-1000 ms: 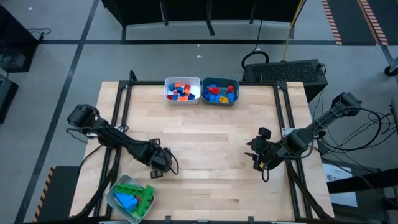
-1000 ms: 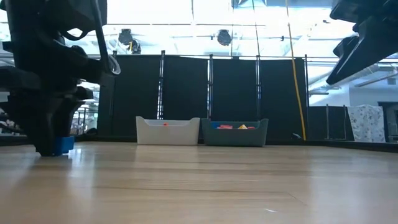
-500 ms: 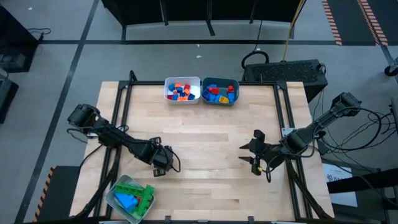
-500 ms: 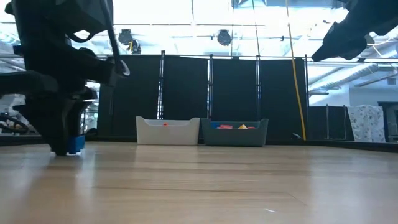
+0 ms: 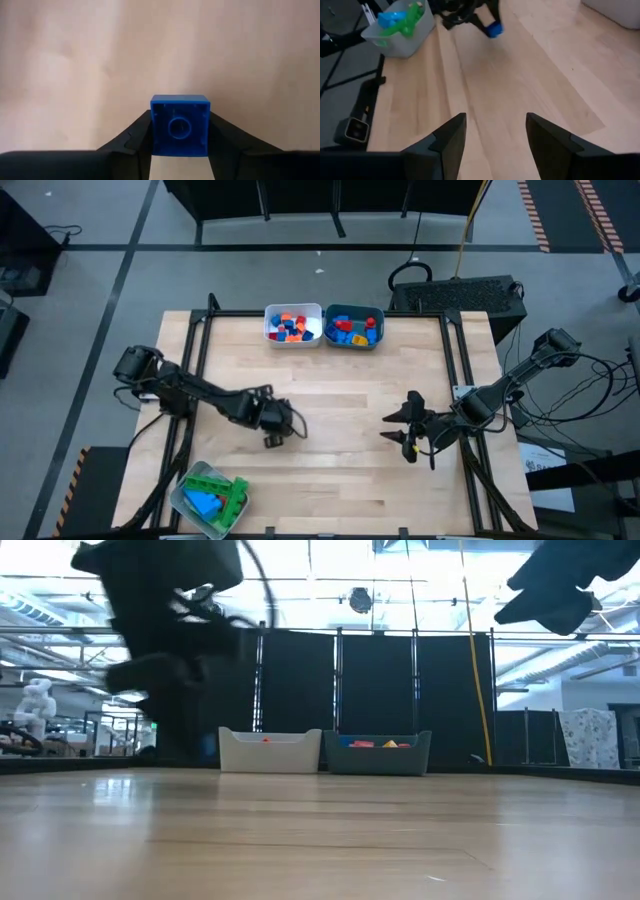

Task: Sort blocks by size
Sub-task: Put the blue cube 4 stud game piece into the white bin

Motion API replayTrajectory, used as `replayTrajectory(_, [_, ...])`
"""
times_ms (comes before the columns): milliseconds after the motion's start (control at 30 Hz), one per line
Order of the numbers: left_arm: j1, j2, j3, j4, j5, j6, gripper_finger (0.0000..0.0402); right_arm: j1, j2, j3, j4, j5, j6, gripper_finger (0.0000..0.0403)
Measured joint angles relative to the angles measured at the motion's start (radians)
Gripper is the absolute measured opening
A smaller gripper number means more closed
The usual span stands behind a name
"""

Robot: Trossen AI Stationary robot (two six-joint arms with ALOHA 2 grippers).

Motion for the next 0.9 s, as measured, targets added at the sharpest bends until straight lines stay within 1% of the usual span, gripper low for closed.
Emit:
replayTrajectory(100, [0.056,0.0,0.062,0.003,-0.084,0.096,0.0141,0.0,0.0,0.0,0.026,0.004,-0.003,0.0192])
replayTrajectory(167, [0.102,-0.005,0.103,0.027,-0.152,0.181,0.0141,0.0,0.0,0.0,0.038,0.003,0.0,0.0192])
replayTrajectory(233, [0.156,-0.02,0.133,0.042,-0.198,0.272,0.0141,0.0,0.0,0.0,0.036,0.001,0.019,0.0192])
replayTrajectory(333, [0.258,-0.054,0.162,0.108,-0.203,0.407,0.0141,0.0,0.0,0.0,0.042,0.001,0.049,0.0192])
replayTrajectory(400, [0.333,-0.09,0.165,0.145,-0.201,0.477,0.0141,0.0,0.0,0.0,0.042,0.0,0.034,0.0192])
replayTrajectory(467, [0.414,-0.128,0.166,0.164,-0.186,0.522,0.0141,0.002,0.0,0.0,0.041,-0.005,0.008,0.0192])
replayTrajectory(533, [0.496,-0.159,0.166,0.167,-0.161,0.536,0.0141,0.002,0.0,0.0,0.041,-0.006,-0.014,0.0192])
replayTrajectory(667, [0.656,-0.176,0.166,0.181,0.032,0.516,0.0141,0.002,0.0,0.0,0.035,-0.004,-0.05,0.0192])
replayTrajectory(733, [0.717,-0.156,0.163,0.204,0.099,0.511,0.0141,0.002,0.0,0.0,0.033,-0.003,-0.071,0.0192])
replayTrajectory(833, [0.78,-0.103,0.16,0.239,0.109,0.513,0.0141,0.002,0.0,0.0,0.027,0.0,-0.1,0.0192])
replayTrajectory(900, [0.806,-0.069,0.16,0.266,0.108,0.513,0.0147,0.002,0.0,0.0,0.032,0.0,-0.089,0.0192])
